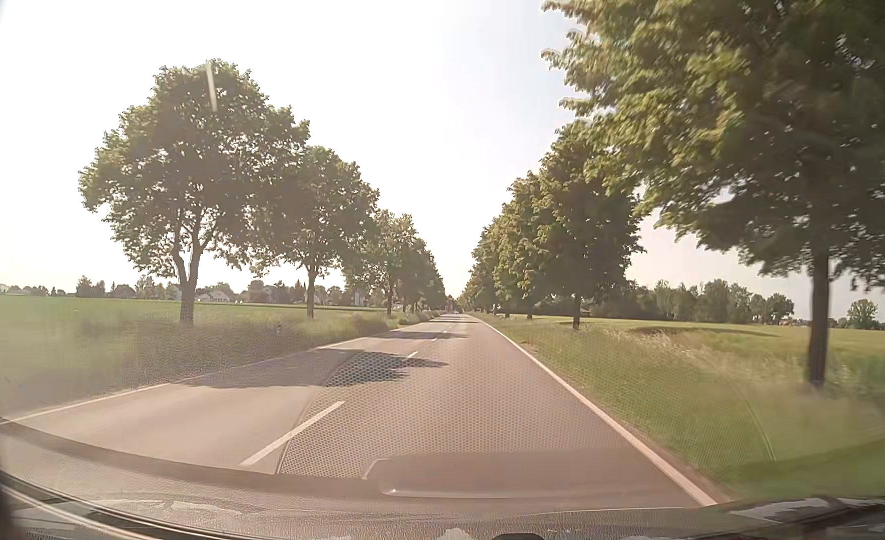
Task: Follow the waypoints while adhering to traffic rules and regulations
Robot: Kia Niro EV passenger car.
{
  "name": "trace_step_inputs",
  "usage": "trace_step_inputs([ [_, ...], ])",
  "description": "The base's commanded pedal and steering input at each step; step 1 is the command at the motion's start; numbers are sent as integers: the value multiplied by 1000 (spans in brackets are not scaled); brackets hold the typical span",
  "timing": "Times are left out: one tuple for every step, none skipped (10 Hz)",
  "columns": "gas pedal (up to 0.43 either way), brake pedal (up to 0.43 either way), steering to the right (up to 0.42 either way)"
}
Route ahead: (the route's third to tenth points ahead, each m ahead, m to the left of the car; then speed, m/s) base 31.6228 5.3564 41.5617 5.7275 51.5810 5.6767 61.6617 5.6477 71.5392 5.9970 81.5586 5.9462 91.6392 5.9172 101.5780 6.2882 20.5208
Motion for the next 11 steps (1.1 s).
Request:
trace_step_inputs([
  [209,0,-2],
  [209,0,-1],
  [209,0,-1],
  [209,0,1],
  [209,0,3],
  [209,0,3],
  [209,0,3],
  [209,0,3],
  [209,0,3],
  [209,0,3],
  [220,0,3],
])
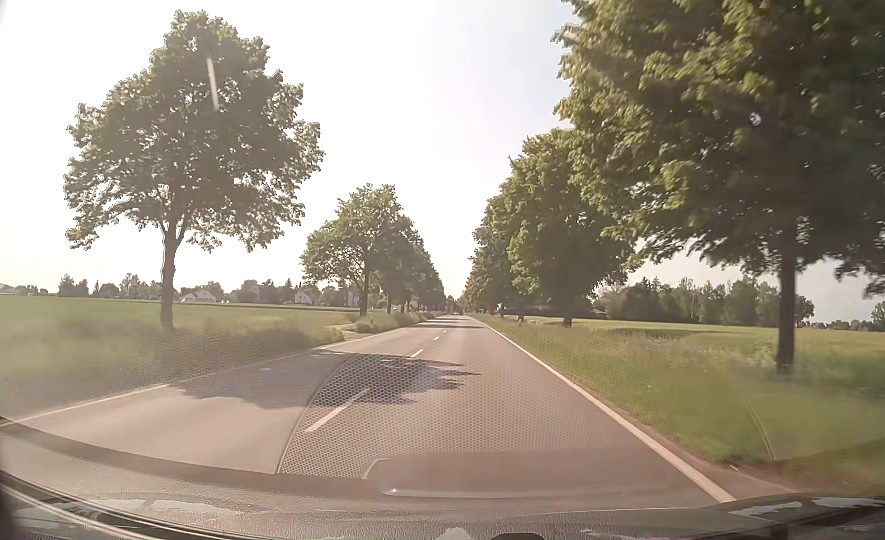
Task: Follow the waypoints while adhering to traffic rules and regulations
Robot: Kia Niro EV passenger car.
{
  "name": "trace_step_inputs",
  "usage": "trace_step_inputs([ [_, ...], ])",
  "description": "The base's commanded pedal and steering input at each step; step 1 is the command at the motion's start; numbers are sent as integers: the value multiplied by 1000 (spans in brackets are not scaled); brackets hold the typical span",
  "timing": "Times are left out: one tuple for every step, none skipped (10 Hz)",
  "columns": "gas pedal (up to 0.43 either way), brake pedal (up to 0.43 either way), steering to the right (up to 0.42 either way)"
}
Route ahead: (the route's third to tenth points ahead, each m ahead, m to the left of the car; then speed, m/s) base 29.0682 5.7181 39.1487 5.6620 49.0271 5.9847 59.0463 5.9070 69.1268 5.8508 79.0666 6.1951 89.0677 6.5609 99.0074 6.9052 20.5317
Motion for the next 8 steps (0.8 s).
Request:
trace_step_inputs([
  [220,0,2],
  [228,0,1],
  [228,0,1],
  [228,0,1],
  [228,0,1],
  [228,0,1],
  [228,0,1],
  [228,0,1],
])
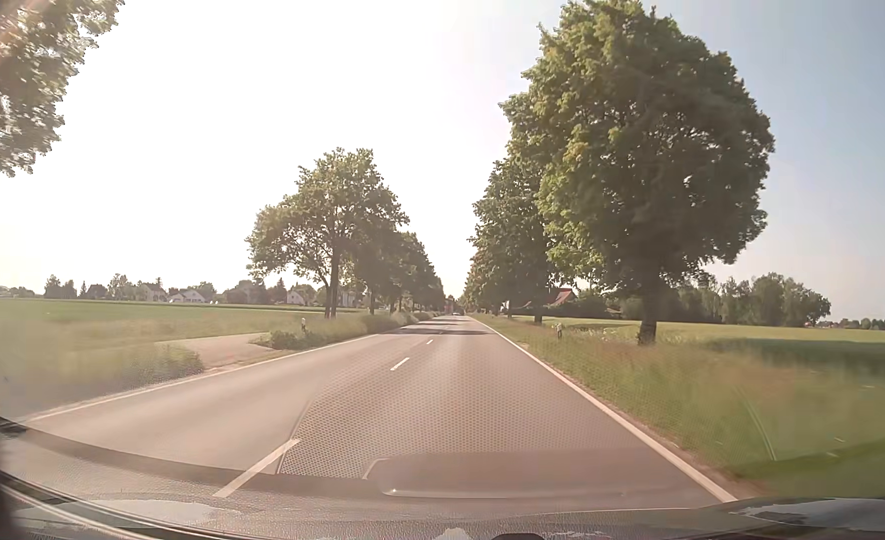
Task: Follow the waypoints while adhering to traffic rules and regulations
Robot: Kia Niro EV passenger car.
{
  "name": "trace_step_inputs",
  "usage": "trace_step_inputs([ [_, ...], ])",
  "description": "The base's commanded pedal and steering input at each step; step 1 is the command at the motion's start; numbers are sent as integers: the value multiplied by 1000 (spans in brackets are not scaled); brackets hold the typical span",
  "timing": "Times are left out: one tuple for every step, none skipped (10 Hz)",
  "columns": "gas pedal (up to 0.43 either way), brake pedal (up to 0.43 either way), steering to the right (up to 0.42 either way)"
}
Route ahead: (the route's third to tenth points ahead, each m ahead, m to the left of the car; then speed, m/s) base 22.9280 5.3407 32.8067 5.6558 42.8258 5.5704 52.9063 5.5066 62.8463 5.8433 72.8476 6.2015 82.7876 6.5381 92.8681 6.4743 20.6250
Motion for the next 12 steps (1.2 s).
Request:
trace_step_inputs([
  [228,0,0],
  [228,0,0],
  [228,0,0],
  [228,0,0],
  [228,0,0],
  [228,0,0],
  [228,0,-1],
  [220,0,-1],
  [209,0,-1],
  [197,0,-1],
  [177,0,-1],
  [169,0,-1],
])
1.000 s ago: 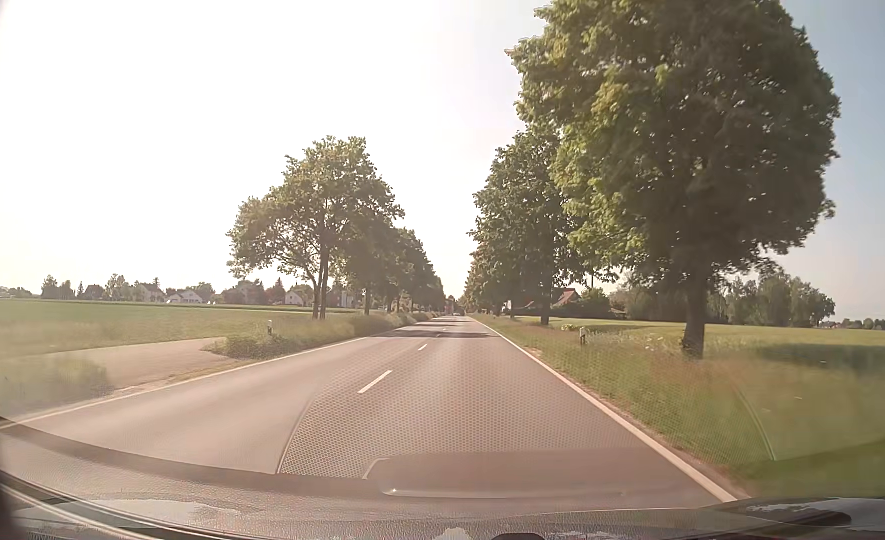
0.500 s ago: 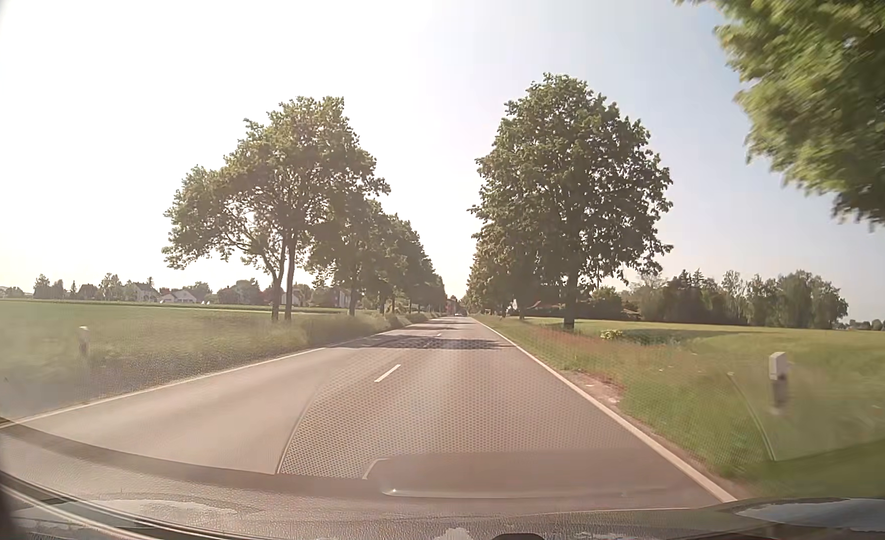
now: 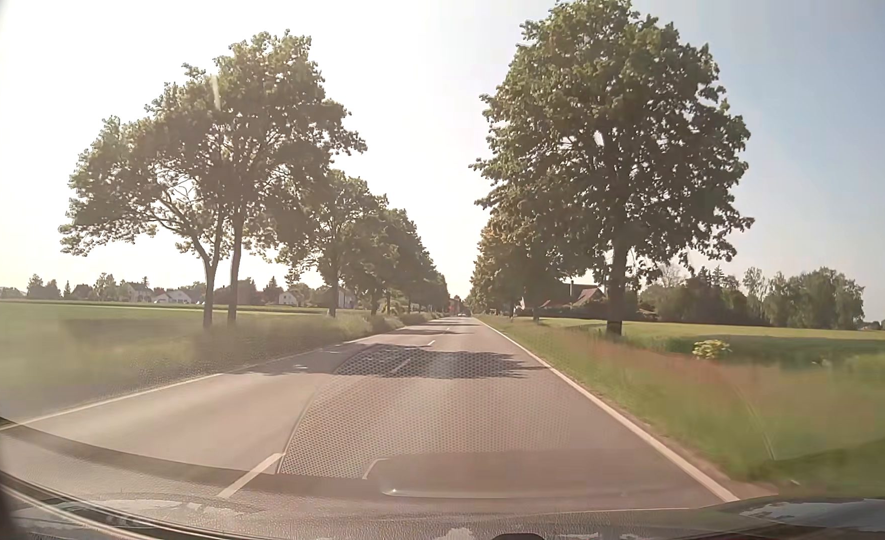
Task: Follow the waypoints while adhering to traffic rules and regulations
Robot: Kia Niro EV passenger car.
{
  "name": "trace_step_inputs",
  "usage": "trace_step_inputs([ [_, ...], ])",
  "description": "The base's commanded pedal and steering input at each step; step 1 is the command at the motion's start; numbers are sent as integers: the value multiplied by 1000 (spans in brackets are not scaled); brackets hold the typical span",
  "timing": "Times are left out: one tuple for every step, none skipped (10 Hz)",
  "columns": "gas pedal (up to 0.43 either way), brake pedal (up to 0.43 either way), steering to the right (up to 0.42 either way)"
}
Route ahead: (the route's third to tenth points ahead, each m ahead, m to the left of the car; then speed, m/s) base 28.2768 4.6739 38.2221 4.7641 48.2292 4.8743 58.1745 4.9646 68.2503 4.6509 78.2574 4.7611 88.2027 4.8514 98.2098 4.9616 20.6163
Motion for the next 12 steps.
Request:
trace_step_inputs([
  [157,0,-1],
  [157,0,-2],
  [157,0,-1],
  [157,0,-1],
  [150,0,-1],
  [150,0,-1],
  [150,0,-1],
  [150,0,-1],
  [150,0,0],
  [150,0,0],
  [150,0,0],
  [150,0,0],
])
